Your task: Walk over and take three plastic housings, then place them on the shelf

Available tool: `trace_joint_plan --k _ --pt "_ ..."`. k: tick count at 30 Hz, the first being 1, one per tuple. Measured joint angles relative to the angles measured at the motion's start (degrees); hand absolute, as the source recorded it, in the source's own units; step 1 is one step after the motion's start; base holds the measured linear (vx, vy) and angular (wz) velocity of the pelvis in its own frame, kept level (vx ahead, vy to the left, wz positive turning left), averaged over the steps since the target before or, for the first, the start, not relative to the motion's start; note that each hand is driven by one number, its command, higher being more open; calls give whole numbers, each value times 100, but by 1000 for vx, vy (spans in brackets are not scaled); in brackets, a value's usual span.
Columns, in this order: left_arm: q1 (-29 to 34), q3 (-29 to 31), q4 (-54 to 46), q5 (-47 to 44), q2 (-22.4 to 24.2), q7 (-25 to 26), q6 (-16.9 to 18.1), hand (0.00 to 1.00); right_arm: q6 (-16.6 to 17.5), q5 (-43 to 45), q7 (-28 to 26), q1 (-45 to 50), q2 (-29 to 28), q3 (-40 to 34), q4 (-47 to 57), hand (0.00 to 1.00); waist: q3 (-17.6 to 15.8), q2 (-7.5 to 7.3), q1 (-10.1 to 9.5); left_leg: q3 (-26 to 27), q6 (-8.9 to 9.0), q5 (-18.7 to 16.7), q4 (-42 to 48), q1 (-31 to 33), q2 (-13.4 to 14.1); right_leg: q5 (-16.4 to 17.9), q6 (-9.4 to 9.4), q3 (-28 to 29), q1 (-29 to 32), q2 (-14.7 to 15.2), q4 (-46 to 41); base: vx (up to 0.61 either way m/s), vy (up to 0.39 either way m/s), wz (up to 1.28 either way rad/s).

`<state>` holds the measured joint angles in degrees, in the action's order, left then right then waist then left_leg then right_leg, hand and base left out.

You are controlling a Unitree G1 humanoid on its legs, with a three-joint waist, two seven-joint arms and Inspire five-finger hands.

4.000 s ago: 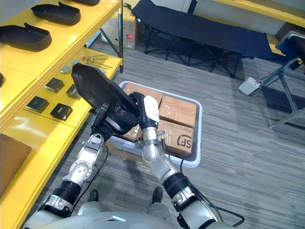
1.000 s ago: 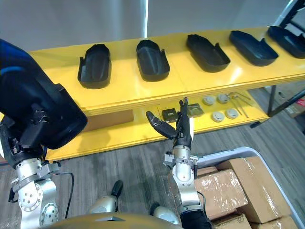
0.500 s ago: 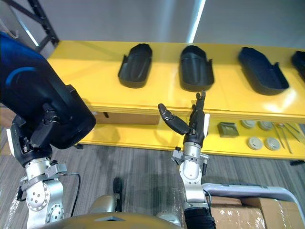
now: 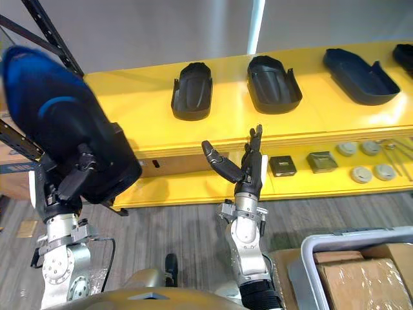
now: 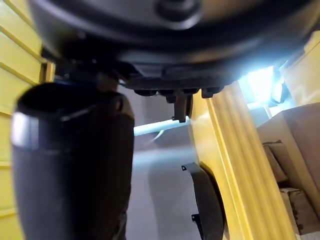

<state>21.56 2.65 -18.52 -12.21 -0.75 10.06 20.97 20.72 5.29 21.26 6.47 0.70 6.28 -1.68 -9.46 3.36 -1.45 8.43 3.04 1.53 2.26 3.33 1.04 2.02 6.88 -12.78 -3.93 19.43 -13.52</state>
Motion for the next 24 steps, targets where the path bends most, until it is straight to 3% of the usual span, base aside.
trace_joint_plan --k 2,4,5,6,7,8,11,13,15,18,21,22,24 --pt "0 127 -2 -14 -85 -157 1 0 -4 66 -13 53 -106 -71 31 100 8 -8 5 255 -54 -4 -225 -36 47 -90 -215 -164 231 -87 -56 -68 161 -48" --pt "-49 221 -3 -95 -221 -203 0 0 -15 63 -65 183 -118 -76 111 100 8 -5 86 239 -98 23 -333 19 104 117 -104 -80 253 -577 37 -60 67 -16" --pt "-117 223 -6 -163 -263 -209 0 0 -54 58 -78 353 -120 -98 308 100 4 1 145 154 -184 86 -385 65 126 288 -118 -84 129 -1025 381 -27 -26 18" --pt "-164 211 -10 -209 -276 -203 -1 0 -94 57 -89 514 -120 -132 519 100 18 -23 189 102 -196 129 -406 124 101 360 -209 -79 -42 -1410 868 -18 -48 17" --pt "-177 178 -12 -260 -251 -198 -1 0 -115 57 -88 577 -110 -152 625 100 28 -42 199 88 -213 173 -434 142 61 403 -348 -54 -114 -1549 1109 8 -55 26" --pt "-161 29 -20 -300 -154 -124 -22 0 -119 59 -86 678 -64 -226 744 100 40 55 295 22 -248 322 -537 154 42 302 -394 87 -195 -1633 1358 3 -30 19" --pt "-126 -319 -32 -243 -130 48 -22 0 -131 66 -41 806 -68 -385 743 100 42 118 304 49 -227 710 -710 167 117 256 -410 137 -37 -1674 1243 2 -7 1" --pt "-131 -375 -46 -238 -130 103 -22 0 -127 62 33 865 -54 -386 744 100 48 98 322 69 -218 717 -706 212 137 265 -425 120 -5 -1691 1211 48 -30 -8" --pt "-151 -377 -88 -262 -137 90 -33 0 -122 45 114 860 -40 -446 741 100 45 94 320 83 -217 669 -426 429 136 304 -476 94 119 -1680 1093 31 -11 7" --pt "-146 -330 -67 -298 -140 40 -65 0 -32 -266 213 863 -17 -565 540 100 -40 77 190 27 -62 87 836 828 288 537 -507 69 48 -1652 768 18 -25 7" --pt "-147 -212 -68 -336 -133 -6 -66 0 14 -422 203 813 74 -572 433 100 -39 80 138 29 -135 155 631 691 302 626 -545 86 79 -1652 601 -21 -36 1" --pt "-142 -185 -65 -365 -129 -6 -66 0 29 -473 158 789 108 -574 430 100 -45 61 146 57 -86 276 280 568 276 630 -554 100 128 -1627 574 -68 -13 1" --pt "-134 -253 -53 -396 -106 -27 -67 0 102 -491 59 795 120 -630 435 100 -95 -20 191 222 -148 86 388 618 398 631 -569 91 148 -1510 533 -46 10 1"
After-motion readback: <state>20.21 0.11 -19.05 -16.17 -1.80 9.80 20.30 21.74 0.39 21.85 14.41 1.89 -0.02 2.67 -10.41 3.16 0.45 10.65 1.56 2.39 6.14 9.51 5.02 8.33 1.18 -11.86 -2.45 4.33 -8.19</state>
